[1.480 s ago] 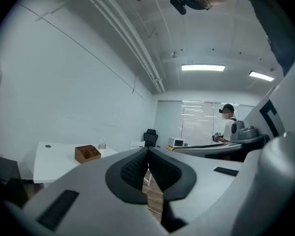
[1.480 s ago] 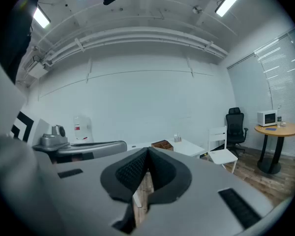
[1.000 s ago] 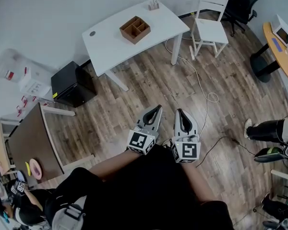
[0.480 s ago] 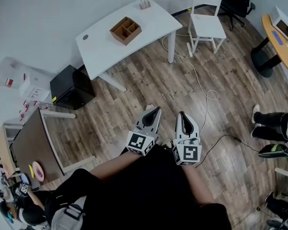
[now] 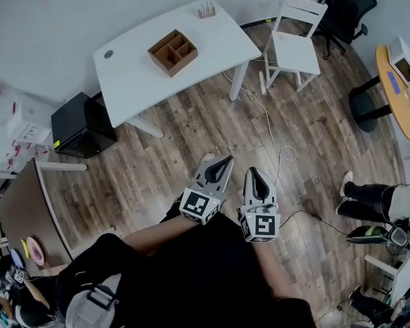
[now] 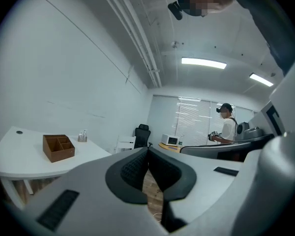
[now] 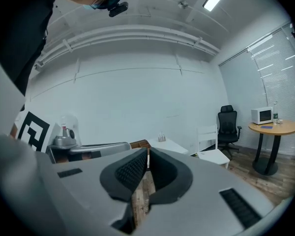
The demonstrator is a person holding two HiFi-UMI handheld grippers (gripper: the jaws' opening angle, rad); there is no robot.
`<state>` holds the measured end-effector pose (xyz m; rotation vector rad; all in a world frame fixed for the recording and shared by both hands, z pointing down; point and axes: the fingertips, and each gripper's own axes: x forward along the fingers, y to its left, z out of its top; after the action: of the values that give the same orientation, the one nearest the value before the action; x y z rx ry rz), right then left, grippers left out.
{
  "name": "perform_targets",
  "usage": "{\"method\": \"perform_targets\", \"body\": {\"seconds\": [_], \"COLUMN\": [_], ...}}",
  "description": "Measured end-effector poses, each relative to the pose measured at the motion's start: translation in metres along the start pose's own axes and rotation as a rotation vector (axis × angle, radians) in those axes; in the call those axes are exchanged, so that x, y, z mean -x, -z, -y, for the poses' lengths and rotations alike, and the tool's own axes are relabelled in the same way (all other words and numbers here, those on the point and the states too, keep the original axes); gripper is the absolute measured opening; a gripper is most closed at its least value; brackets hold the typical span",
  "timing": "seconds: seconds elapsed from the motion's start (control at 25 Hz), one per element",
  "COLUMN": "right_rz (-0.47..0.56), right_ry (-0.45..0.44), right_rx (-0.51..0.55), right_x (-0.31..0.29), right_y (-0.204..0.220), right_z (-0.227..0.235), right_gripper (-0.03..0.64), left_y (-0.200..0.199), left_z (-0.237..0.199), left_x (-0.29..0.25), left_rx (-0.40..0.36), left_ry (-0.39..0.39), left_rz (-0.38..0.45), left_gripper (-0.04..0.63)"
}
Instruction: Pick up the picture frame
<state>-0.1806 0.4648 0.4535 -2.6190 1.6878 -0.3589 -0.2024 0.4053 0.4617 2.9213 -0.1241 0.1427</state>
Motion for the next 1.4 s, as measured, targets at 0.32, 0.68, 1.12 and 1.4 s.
{"method": "perform_targets", "body": {"seconds": [0.32, 0.68, 1.12, 1.4], "right_rz": [-0.122, -0.094, -0.057, -0.033], "right_ry": [-0.007, -0.027, -0.095, -0.179], "right_rx": [0.047, 0.088, 0.003, -0.014], "right_x": [-0.142, -0.255, -0.328, -0.39], "right_y": [-0.015, -0.055, -0.075, -0.087], "right_z": [0.015, 0.016, 0.019, 0.02], "right_gripper": [0.035, 0.035, 0.035, 0.035], "left_y": [-0.029, -0.058, -0.088, -0.098], "left_z": [-0.105, -0.2, -0.275, -0.325], "left_x": [-0.078, -0.132, -0.155, -0.177], "left_rx": [0.105, 0.154, 0.078, 0.056], "left_ry": [-0.018, -0.024, -0.114, -0.209], "left_rz": [-0.038, -0.04, -0.015, -0.018], "left_gripper": [0.015, 0.015, 0.015, 0.015]}}
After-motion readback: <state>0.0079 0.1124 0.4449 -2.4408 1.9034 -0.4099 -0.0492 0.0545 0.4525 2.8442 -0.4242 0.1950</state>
